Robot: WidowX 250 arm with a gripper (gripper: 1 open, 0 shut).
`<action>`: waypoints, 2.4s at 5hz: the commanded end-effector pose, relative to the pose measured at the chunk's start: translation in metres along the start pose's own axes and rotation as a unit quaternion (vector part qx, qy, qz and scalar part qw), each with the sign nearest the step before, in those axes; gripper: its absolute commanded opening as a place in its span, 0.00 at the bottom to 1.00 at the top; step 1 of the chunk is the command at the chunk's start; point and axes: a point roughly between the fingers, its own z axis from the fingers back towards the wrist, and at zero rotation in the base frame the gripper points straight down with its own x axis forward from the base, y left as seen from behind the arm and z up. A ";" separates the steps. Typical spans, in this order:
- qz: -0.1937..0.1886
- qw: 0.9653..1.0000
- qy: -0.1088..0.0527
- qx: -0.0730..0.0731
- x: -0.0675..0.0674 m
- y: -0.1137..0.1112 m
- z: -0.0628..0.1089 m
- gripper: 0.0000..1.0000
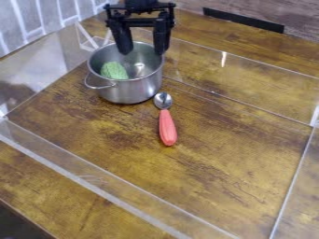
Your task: Put the green object in the silver pot
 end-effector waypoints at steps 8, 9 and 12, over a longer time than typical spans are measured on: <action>-0.117 0.992 -0.045 0.003 -0.004 -0.032 0.054 1.00; -0.132 0.991 -0.031 -0.002 0.004 -0.030 0.035 1.00; -0.128 0.992 -0.014 -0.009 0.003 -0.033 0.037 1.00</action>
